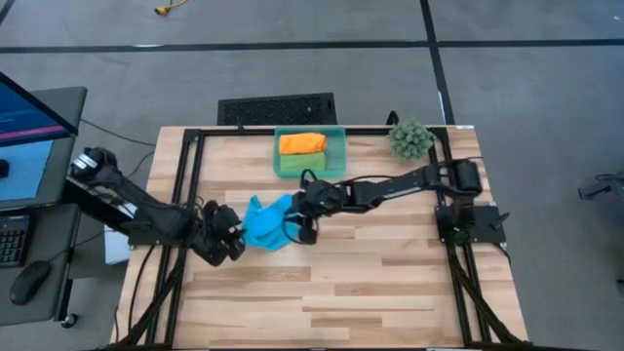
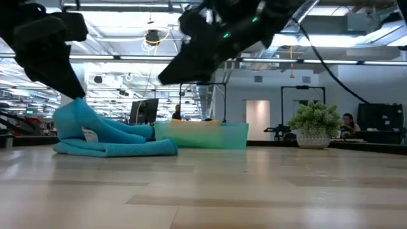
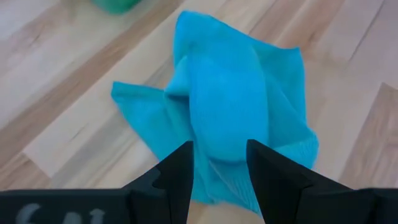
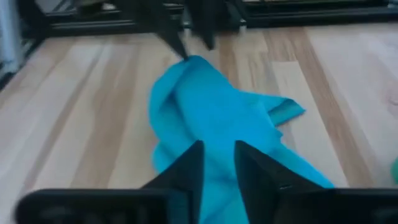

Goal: Roll microfiber towels into tight, uniform cylinder then place into a basket
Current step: Roll the blue microfiber cloth

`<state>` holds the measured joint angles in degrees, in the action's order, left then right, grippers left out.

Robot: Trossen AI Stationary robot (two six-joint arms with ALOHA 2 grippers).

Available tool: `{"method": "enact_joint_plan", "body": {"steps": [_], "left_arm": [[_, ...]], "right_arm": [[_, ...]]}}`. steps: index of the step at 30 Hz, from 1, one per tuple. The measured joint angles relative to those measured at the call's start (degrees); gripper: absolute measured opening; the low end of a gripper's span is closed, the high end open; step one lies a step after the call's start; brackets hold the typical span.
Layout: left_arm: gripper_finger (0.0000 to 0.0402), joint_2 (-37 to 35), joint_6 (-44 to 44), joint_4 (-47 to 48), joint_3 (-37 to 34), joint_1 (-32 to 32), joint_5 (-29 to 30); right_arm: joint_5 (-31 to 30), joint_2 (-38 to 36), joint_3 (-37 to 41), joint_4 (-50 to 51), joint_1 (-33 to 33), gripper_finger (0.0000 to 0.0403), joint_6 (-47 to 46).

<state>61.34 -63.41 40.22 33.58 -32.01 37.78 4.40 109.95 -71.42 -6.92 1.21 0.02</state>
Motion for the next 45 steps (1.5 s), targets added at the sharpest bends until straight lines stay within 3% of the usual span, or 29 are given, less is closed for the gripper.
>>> {"method": "enact_joint_plan", "body": {"steps": [5,13,20,27,39,45], "left_arm": [[0.0139,0.0,-3.61,1.69,0.0,-3.09,0.27],[0.0139,0.0,-14.14,8.55,0.0,-7.3,0.68],[0.0139,0.0,-15.53,8.95,0.0,-7.8,1.88],[0.0139,0.0,-15.55,8.86,0.02,-7.8,1.94],[0.0139,0.0,-15.79,8.8,0.02,-7.78,1.93],[0.0139,0.0,-15.81,8.8,0.02,-7.76,2.0]], "right_arm": [[0.02,5.86,-5.65,0.44,-1.8,0.0176,-0.6],[0.65,8.56,-9.98,3.57,-4.5,0.025,-1.62],[1.7,8.58,-10.0,3.62,-5.89,0.0255,-4.58],[1.7,12.53,-10.41,-0.3,-4.93,0.0255,-4.43],[1.87,17.26,-14.03,2.09,-5.36,0.0255,-7.45],[5.93,17.32,-13.95,1.68,-6.14,0.0255,-10.5]]}}
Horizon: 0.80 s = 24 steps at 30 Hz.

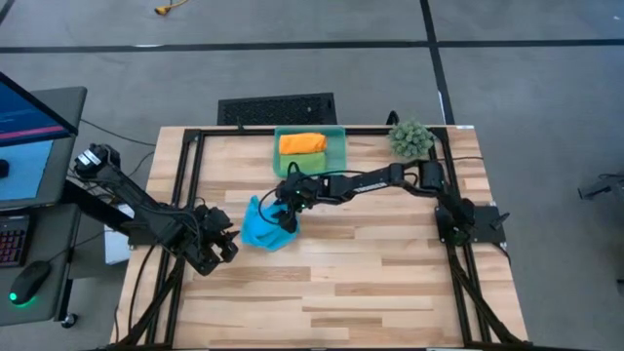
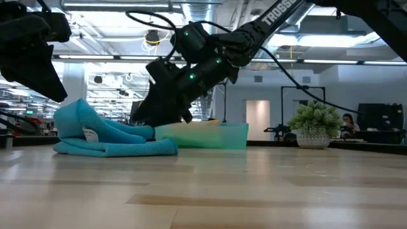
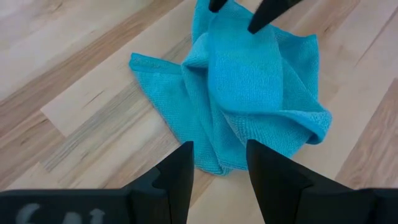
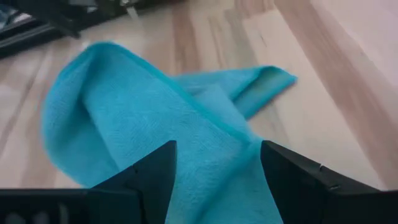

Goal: Roll microfiber towels into tight, uniform cylinder then place into a basket
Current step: Roll the blue microfiber cloth

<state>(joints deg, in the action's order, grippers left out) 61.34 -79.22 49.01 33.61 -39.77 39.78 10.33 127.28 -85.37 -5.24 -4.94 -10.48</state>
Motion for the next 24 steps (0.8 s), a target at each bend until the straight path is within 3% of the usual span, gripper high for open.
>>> {"method": "enact_joint_plan", "body": {"steps": [13,17,24], "left_arm": [[0.0139,0.0,-0.04,-0.02,0.0,0.0,0.25],[0.0139,0.01,-0.07,-0.02,0.0,-0.01,0.37],[0.0139,0.0,-0.07,0.0,0.02,0.0,0.43]], "right_arm": [[3.19,1.52,0.03,-0.75,-0.04,0.0243,-2.18],[5.49,1.52,0.03,-0.9,-0.03,0.0187,-2.64],[6.22,1.52,0.03,-1.26,-0.03,0.0047,-2.64]]}}
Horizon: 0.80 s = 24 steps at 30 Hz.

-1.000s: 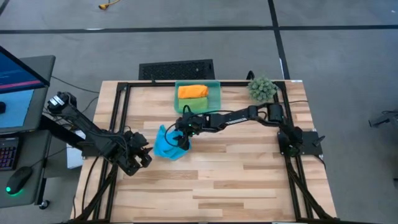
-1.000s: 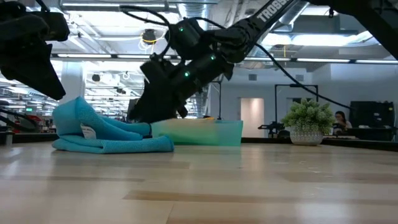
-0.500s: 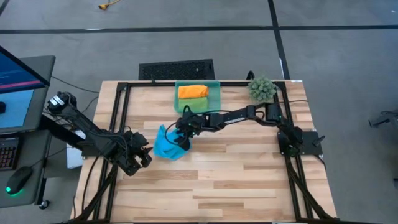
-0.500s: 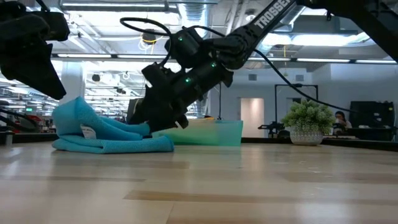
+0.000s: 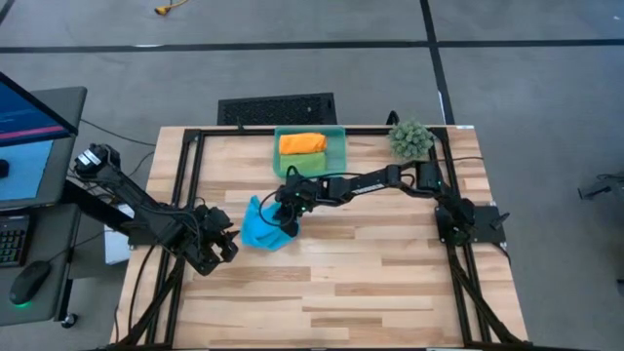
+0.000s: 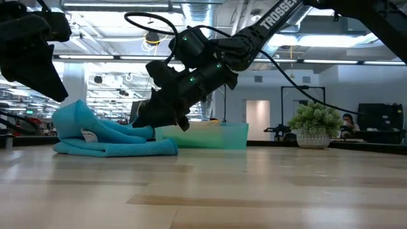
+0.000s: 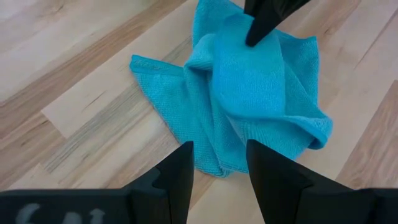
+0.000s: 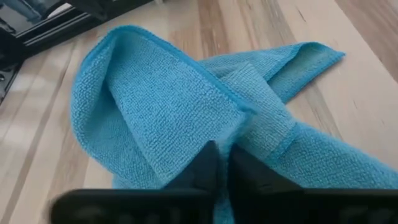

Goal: Roll microfiber towels into tight, uniform cylinder then place into a basket
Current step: Roll the blue microfiber cloth

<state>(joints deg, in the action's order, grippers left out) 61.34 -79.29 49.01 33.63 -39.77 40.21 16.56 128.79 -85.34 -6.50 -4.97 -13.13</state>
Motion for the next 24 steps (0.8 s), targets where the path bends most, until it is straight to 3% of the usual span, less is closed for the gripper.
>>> {"method": "enact_joint_plan", "body": {"steps": [3,10,17,24], "left_arm": [[0.0139,0.0,0.42,-0.01,-0.02,-0.02,0.0],[0.0139,0.0,0.44,-0.05,0.0,0.0,-0.02],[0.0142,0.0,0.84,-0.3,0.0,0.02,3.59],[0.0175,0.01,2.38,-0.59,0.03,2.58,4.13]], "right_arm": [[0.0,0.0,0.0,0.0,0.02,0.0011,0.72],[-0.41,-4.27,0.07,2.64,0.76,0.0009,4.56],[-8.05,-11.58,0.0,8.48,3.0,0.0008,10.55],[-10.88,-14.16,0.0,8.94,3.93,0.0008,12.82]]}}
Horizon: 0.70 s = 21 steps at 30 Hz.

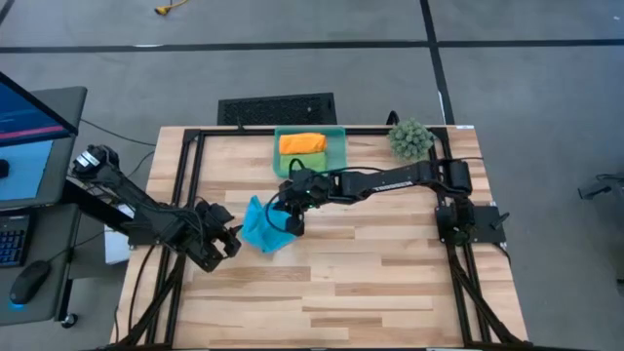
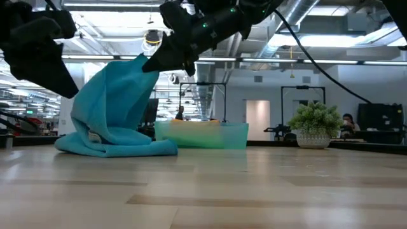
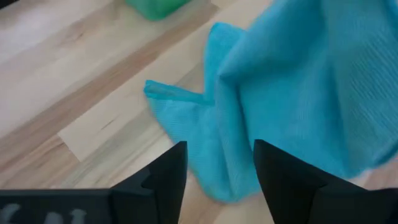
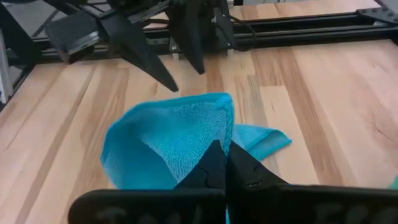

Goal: Roll microfiber towels into tight, uniform cylinder then place into a basket
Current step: Roll the blue microfiber cloth

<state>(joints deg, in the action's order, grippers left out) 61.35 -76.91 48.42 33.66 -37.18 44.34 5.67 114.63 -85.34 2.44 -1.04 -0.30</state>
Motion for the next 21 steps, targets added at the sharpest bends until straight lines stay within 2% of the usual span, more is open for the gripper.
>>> {"method": "enact_joint_plan", "body": {"steps": [3,7,12,15,21], "left_arm": [[0.0194,0.0,-0.45,-0.39,0.83,2.64,-0.66],[0.0204,0.01,5.41,-2.97,2.92,4.48,-0.62],[0.0205,0.01,9.53,-7.62,6.16,4.52,5.18],[0.0205,0.27,12.26,-13.51,6.86,4.82,8.1],[0.0205,3.2,16.51,-22.65,6.86,8.45,9.49]], "right_arm": [[0.0,0.0,0.0,-0.07,-0.09,0.0004,0.29],[-1.72,0.0,0.0,-0.08,-0.22,0.0006,0.34],[-3.06,0.0,0.0,0.02,-0.73,0.0004,0.53],[-3.06,0.0,0.0,0.2,-1.19,0.0003,0.77],[-3.21,0.0,-0.03,-0.12,-1.34,0.0006,0.78]]}}
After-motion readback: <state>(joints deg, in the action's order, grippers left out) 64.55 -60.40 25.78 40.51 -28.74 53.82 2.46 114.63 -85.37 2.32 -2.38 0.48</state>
